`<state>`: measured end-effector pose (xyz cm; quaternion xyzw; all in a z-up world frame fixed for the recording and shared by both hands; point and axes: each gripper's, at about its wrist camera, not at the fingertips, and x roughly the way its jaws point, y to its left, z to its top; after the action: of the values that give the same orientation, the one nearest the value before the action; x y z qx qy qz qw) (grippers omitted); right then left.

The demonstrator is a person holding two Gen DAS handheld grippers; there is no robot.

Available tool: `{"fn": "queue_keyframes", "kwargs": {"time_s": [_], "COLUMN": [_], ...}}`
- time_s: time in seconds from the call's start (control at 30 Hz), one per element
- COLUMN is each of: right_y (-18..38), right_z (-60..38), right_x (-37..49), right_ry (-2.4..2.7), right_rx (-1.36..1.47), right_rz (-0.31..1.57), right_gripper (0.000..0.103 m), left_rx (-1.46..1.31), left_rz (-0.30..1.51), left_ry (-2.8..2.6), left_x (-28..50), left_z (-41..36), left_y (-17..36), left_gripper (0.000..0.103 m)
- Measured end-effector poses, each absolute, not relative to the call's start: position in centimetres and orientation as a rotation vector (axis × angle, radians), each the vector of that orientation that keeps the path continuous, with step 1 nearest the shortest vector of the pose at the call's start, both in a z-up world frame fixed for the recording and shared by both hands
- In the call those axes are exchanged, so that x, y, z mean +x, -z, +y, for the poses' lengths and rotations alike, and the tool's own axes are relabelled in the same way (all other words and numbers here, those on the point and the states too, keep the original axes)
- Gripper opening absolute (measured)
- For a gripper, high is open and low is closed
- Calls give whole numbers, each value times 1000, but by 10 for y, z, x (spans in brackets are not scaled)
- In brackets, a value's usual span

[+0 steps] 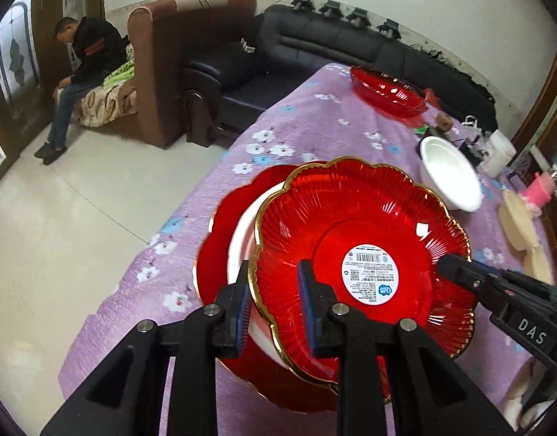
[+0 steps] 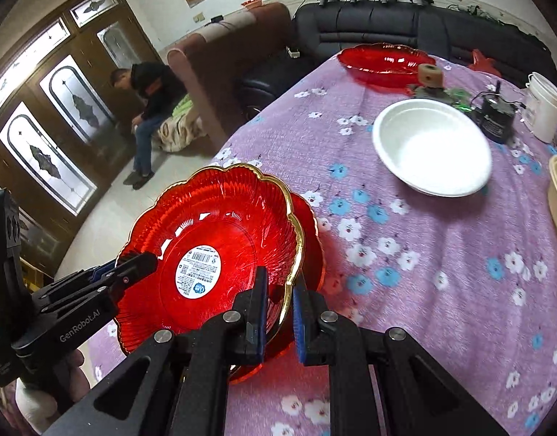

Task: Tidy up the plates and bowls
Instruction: 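Carry the small red plate with the right tool over the white bowl, then lower the small red plate onto the white bowl and open the right tool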

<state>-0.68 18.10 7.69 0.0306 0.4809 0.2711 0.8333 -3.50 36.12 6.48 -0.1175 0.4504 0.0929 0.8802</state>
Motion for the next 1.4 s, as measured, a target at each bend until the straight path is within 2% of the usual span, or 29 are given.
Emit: {"fn": "queue_keyframes", "kwargs": {"time_s": [0.2,0.3,0.33,0.37,0.5,0.7,0.8,0.87,0.93,1.1,1.27,1.4], "right_y": [-74,-73,-73,-73,-74,-71,-70,-71,-75,-84,-82,-68], "right_z": [194,196,197,198,203,216,215,208,201,173,126,82], "right_x": [-7,-6,-7,-8,-8,-4,-1,-1,-3,-9,-26,-43], "right_ry": [-567,-567,-566,-566,-573,-588,-556,-531,-521,-500,-491,-464], "right_rx": [10,1,-7,-14,-27,-40,-40,-26,-8,43,104,132], "right_rz": [985,976,973,968,964,984,985,962,938,910,913,937], "right_gripper": [15,15,15,15,15,16,32,59,68,68,68,69], "left_rx": [-189,-199,-206,-216,-278,-361,-367,-360,-366,-370,-337,-298], "left_rz": [936,900,881,864,810,824,832,831,833,833,819,840], "left_ry": [-220,-204,-208,-210,-224,-234,-232,-230,-222,-192,-156,-90], "left_x": [-37,-47,-51,-55,-66,-75,-80,-84,-86,-97,-117,-120], "left_z": [361,365,367,370,391,412,414,411,410,397,367,335], "left_y": [-73,-85,-90,-94,-103,-97,-94,-93,-92,-95,-103,-103], "left_gripper": [28,39,48,52,53,53,53,53,55,57,75,80]}}
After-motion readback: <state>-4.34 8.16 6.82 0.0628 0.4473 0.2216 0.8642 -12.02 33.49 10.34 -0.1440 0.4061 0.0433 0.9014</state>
